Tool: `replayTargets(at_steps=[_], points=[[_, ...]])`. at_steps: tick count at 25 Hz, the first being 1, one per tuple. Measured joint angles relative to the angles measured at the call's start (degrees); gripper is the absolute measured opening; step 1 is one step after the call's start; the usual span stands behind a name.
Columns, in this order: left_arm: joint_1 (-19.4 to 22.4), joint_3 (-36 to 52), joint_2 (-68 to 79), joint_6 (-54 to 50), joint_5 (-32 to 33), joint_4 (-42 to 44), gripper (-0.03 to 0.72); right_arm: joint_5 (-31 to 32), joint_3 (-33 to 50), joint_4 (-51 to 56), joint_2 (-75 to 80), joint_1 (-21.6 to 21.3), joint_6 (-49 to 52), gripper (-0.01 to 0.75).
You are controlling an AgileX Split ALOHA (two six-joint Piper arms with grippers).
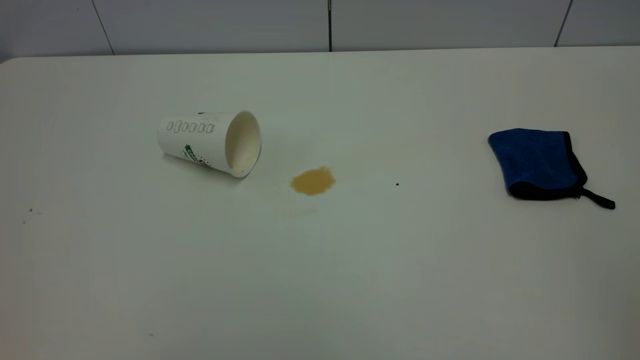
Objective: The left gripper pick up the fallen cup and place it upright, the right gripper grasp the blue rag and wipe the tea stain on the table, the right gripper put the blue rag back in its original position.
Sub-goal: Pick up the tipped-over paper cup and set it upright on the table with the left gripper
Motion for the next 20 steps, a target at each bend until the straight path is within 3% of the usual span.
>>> replayTargets(at_steps=[10, 20], points=[[0.0, -0.44, 1.86, -2.38, -0.28, 0.74, 0.587, 0.0, 0.0, 0.0, 0.0, 0.0, 0.0, 0.238], [0.0, -12.54, 26.16, -5.03, -3.48, 3.55, 0.625, 0.0, 0.0, 0.0, 0.0, 0.0, 0.0, 0.238]])
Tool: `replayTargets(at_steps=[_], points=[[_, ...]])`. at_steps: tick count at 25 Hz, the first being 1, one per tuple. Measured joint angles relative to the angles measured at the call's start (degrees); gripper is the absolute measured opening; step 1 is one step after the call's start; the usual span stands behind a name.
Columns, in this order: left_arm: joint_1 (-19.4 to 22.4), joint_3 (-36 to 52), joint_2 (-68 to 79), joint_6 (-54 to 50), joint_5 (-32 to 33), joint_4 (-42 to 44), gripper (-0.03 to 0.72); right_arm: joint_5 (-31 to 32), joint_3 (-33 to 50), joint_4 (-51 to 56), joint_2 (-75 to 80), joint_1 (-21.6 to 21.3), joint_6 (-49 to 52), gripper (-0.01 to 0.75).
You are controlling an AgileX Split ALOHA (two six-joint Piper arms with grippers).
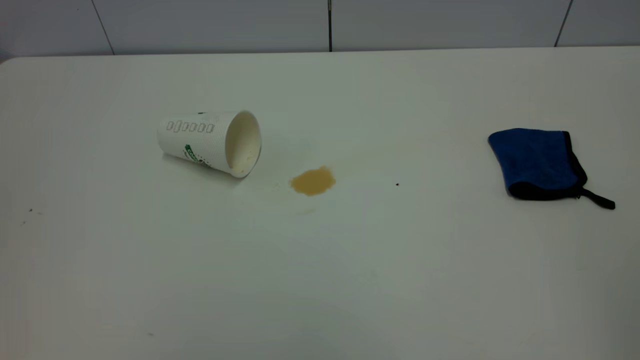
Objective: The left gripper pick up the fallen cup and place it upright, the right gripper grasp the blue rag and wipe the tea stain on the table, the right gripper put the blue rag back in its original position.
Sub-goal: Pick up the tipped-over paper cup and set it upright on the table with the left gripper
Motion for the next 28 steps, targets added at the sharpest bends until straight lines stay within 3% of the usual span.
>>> replayTargets(at_steps=[6, 11, 20, 28], points=[[0.0, -7.16, 19.35, -0.29, -7.93, 2.02, 0.704, 0.0, 0.0, 0.0, 0.0, 0.0, 0.0, 0.238], [-2.52, -14.3, 36.58, -1.04, -11.93, 4.33, 0.713, 0.0, 0.0, 0.0, 0.0, 0.0, 0.0, 0.238], [-19.81, -31.4, 66.62, -16.61, -8.58, 22.51, 0.713, 0.0, 0.0, 0.0, 0.0, 0.0, 0.0, 0.238], [-32.3, -47.82, 89.05, -20.89, -1.4, 29.47, 0.713, 0.0, 0.0, 0.0, 0.0, 0.0, 0.0, 0.238]])
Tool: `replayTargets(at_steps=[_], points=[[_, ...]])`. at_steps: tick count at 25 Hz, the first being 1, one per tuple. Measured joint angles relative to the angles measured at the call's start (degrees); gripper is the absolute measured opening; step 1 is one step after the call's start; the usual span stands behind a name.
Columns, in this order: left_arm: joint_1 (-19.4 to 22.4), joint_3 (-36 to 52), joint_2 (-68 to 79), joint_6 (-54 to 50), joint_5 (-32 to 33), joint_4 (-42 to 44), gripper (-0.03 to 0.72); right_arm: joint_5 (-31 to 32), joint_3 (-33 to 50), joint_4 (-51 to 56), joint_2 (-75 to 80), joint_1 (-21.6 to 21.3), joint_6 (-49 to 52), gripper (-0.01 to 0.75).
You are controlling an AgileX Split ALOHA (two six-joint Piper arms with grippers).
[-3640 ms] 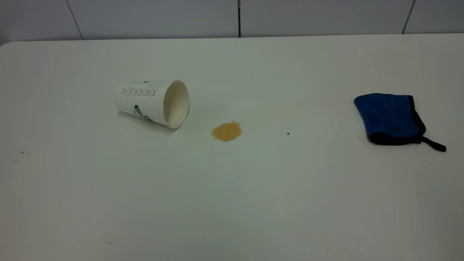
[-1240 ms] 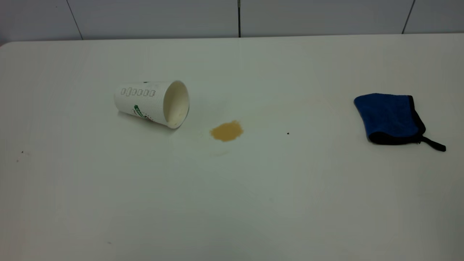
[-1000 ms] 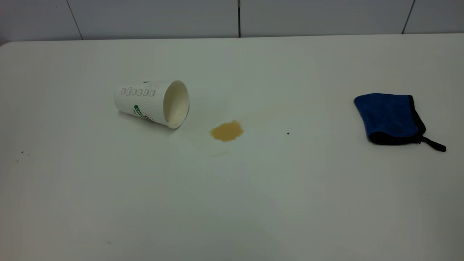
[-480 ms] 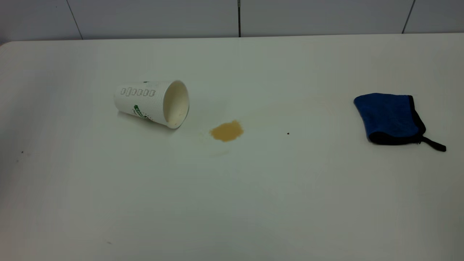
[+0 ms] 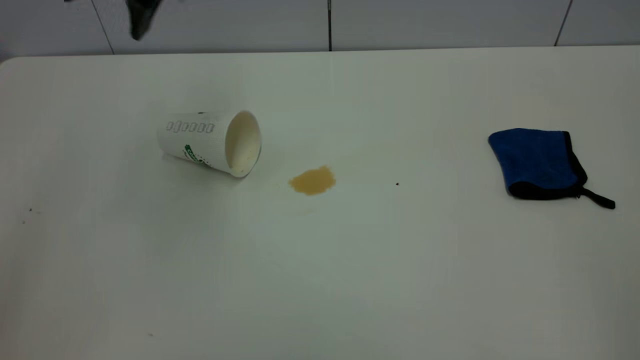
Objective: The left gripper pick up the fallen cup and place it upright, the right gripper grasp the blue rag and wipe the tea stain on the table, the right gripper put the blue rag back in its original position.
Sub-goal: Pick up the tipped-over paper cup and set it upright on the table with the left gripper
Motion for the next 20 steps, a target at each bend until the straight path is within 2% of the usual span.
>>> replayTargets(at_steps=[6, 12, 20], points=[[-4.62, -7.75, 11.52, -0.94, 0.82, 3.86, 0.713, 0.0, 0.0, 0.0, 0.0, 0.0, 0.0, 0.238], [-4.97, -11.19, 19.83, -1.47, 0.3, 6.17, 0.713, 0.0, 0.0, 0.0, 0.0, 0.0, 0.0, 0.238], [-4.97, -11.62, 25.26, -2.1, -5.97, 8.84, 0.703, 0.0, 0.0, 0.0, 0.0, 0.0, 0.0, 0.238]])
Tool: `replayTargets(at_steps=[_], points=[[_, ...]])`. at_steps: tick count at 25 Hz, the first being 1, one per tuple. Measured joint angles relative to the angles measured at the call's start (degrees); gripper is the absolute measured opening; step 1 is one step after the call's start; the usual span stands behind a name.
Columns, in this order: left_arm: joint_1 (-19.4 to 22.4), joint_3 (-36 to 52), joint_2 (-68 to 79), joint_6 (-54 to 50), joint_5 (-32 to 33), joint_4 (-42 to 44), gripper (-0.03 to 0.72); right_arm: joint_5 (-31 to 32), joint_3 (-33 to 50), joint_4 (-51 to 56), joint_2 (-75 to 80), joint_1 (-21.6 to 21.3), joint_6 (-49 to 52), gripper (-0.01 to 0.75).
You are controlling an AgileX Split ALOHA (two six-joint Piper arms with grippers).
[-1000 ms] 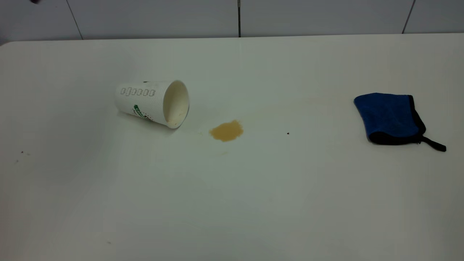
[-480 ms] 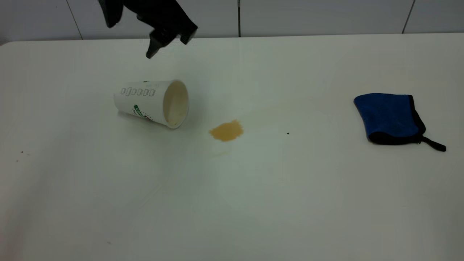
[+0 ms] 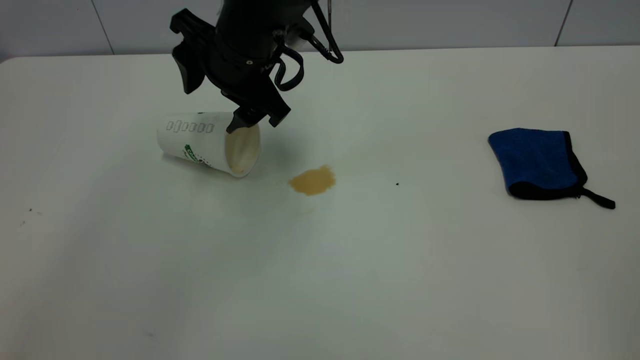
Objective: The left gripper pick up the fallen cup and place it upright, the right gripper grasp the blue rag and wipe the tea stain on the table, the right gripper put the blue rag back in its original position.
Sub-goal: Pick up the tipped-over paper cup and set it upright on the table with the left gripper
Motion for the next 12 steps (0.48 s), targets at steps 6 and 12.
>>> replayTargets(at_steps=[6, 12], points=[[0.0, 0.0, 3.56, -2.75, -3.52, 5.28, 0.698, 0.0, 0.0, 0.0, 0.0, 0.0, 0.0, 0.238], [0.0, 0.0, 6.7, -7.16, -5.28, 14.17, 0.654, 0.0, 0.0, 0.0, 0.0, 0.0, 0.0, 0.238]])
